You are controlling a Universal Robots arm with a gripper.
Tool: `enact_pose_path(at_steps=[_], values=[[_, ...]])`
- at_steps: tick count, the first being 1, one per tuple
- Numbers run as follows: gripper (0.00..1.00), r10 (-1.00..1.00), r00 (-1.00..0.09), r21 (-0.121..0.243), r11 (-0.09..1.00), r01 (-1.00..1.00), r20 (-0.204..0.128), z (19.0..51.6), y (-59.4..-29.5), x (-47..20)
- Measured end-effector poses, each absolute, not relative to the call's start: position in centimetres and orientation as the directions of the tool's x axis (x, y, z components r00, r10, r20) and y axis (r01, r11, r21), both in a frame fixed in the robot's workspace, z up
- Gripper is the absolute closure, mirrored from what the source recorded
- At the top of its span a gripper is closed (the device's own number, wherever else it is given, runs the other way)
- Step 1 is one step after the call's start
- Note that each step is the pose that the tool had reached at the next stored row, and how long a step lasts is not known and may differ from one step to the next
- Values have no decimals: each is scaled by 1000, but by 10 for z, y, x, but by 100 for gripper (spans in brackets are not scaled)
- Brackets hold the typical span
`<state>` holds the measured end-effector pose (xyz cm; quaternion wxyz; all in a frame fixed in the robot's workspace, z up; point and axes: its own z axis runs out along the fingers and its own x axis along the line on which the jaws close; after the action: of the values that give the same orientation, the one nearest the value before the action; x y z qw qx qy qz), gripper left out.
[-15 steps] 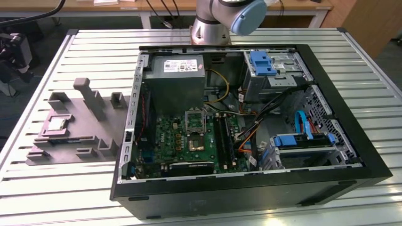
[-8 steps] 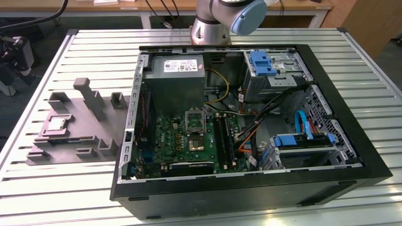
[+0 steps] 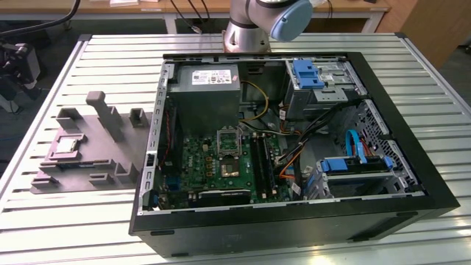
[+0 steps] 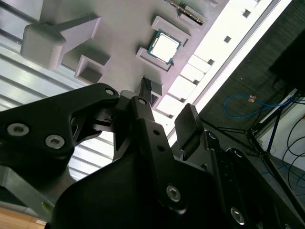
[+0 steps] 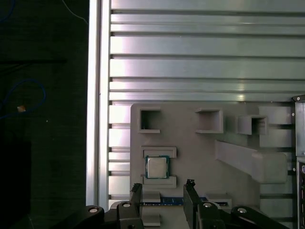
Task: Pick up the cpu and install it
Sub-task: 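Pick up the cpu and move it towards the insertion slot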
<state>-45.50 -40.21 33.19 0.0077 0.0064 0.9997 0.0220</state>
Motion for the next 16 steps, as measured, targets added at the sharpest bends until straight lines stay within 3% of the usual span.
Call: enact_pose_path(at_steps=[16], values=[[53, 13, -1000, 44, 999, 12, -15, 316, -403, -455]])
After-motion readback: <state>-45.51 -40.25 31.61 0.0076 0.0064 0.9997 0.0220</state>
